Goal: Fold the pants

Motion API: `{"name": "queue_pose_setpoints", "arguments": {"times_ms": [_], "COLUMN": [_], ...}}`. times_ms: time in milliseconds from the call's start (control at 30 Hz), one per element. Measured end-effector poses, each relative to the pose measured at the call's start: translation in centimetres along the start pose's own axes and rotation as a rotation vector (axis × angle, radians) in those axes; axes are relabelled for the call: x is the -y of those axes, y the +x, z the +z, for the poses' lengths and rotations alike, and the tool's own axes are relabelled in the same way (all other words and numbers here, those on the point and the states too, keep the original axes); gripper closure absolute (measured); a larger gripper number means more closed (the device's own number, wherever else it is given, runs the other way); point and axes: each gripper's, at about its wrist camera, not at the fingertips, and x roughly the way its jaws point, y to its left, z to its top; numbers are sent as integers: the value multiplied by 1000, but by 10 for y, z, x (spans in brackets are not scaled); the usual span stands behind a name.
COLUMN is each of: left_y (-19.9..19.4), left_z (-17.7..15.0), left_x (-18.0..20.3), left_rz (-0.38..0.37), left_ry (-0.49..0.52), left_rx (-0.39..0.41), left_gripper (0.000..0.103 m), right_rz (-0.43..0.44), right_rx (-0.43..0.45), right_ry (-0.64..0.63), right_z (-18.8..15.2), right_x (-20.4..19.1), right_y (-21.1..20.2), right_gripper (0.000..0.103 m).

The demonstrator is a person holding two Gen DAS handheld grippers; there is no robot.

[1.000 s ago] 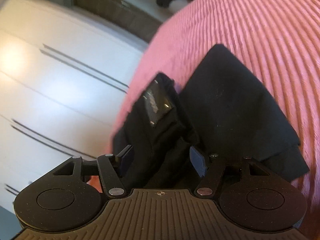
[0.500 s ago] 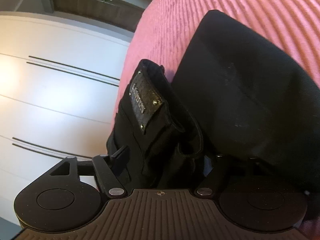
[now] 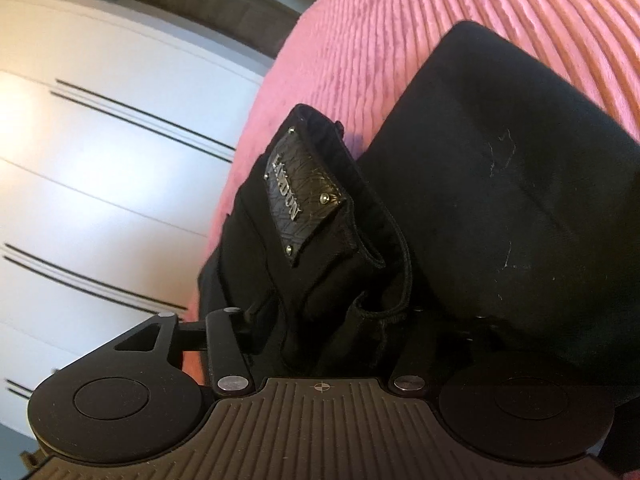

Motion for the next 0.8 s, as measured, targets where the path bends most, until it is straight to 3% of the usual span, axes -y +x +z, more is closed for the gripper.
{"name": "queue_pose_setpoints", "arguments": {"times_ms": [167, 333, 600, 800], "left_y": [-10, -18, -12, -6], "left_z": [1, 2, 5, 4], "left_x": [-14, -20, -18, -10], "left_rz": [15, 10, 21, 43], "left_ry": [-100, -141, -125, -65], "left_rx": [84, 138, 133, 118], "left_gripper": [4, 4, 4, 4], "right_rz": [-75, -66, -77, -187], "right_rx": [105, 210, 348, 297], "right_ry": [-288, -387, -337, -238], "right_z": [-12, -16, -11, -10], "right_x": [-52, -83, -69, -14], "right_y": [-27, -59, -114, -111], "right_gripper": [72, 74, 74, 74]}}
